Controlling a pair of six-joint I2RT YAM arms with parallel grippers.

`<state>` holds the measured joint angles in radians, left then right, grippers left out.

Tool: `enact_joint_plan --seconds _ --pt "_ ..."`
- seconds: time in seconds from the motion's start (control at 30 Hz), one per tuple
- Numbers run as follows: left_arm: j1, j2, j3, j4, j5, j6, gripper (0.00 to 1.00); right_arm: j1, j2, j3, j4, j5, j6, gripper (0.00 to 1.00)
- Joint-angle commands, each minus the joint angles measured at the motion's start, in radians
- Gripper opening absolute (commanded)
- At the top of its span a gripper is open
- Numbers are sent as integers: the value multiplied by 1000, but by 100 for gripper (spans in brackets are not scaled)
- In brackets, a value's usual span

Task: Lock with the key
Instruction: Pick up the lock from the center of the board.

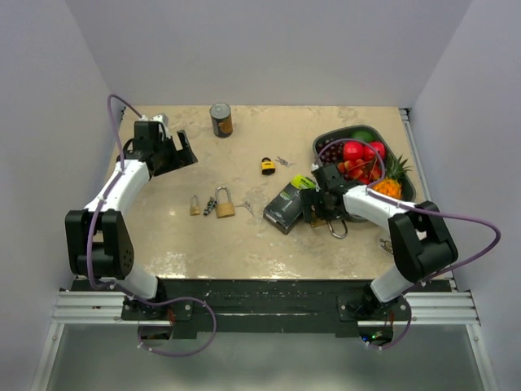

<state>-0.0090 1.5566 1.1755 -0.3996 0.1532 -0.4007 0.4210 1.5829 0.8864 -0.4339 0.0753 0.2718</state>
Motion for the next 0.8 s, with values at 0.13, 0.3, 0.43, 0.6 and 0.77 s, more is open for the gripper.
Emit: enact_joint_plan --seconds 0.13,0.3,0.43,0.6,0.77 --pt "9 28 64 21 14 3 99 27 8 -53 70 54 52 91" --pt "9 25 69 21 17 8 99 32 -11 -69 76 52 60 76" --pt "9 14 70 18 20 14 99 33 -37 -57 57 58 61 48" --pt "9 -18 64 13 31 33 99 33 -118 -34 -23 35 69 22" --pt "9 -64 26 44 75 40 99 32 -248 -9 -71 -38 58 0"
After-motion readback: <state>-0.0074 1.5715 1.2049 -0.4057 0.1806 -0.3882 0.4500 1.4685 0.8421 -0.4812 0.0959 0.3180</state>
